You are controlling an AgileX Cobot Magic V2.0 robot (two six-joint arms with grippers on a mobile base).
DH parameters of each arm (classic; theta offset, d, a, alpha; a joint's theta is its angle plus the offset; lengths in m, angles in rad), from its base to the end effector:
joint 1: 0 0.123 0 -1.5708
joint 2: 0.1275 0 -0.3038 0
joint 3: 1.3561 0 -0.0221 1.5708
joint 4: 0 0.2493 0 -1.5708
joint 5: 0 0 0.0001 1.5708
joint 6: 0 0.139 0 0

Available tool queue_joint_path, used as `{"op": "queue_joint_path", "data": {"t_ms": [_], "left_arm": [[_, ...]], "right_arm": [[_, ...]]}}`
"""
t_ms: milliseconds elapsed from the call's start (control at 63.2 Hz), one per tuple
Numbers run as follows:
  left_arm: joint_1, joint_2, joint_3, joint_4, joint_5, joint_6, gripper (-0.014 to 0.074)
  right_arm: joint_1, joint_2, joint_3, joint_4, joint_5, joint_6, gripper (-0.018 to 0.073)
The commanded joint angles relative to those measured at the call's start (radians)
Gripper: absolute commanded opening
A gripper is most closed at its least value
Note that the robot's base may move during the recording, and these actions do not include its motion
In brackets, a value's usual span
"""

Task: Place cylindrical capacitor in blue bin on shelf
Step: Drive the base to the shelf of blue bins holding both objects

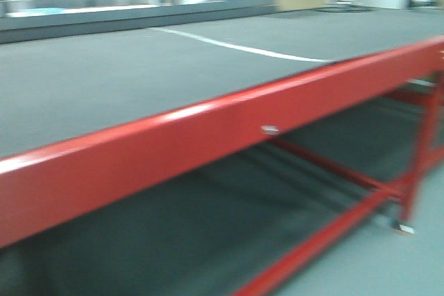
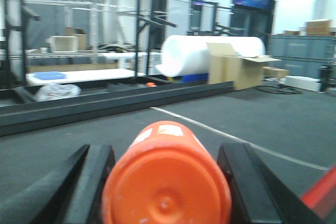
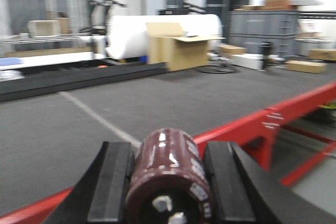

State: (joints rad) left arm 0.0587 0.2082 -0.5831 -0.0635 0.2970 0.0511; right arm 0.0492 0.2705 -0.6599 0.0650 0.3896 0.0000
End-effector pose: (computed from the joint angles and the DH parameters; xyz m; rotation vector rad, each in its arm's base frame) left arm 0.0636 0.0011 0.3768 -0.0326 1.4048 0.0277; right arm 0.0695 0.0069 0.3868 -0.0119 1.4839 0.1068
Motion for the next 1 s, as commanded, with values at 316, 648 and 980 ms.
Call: {"op": "queue_joint_path", "data": {"t_ms": [316,648,980], "left_arm": [[-0.002,-0.001,0.0,-0.008,-0.028,-0.003,-0.0111],[-0.002,-0.001,0.0,-0.008,-0.028,-0.003,-0.0111],[-0.002,-0.001,0.0,-0.008,-0.028,-0.003,-0.0111]], "right_arm": [[-0.006,-0.003,-0.001,-0.009,-0.031,0.0,-0.0162],[-0.006,-0.003,-0.001,-0.009,-0.031,0.0,-0.0162],[-0.006,-0.003,-0.001,-0.009,-0.031,0.0,-0.0162]]}}
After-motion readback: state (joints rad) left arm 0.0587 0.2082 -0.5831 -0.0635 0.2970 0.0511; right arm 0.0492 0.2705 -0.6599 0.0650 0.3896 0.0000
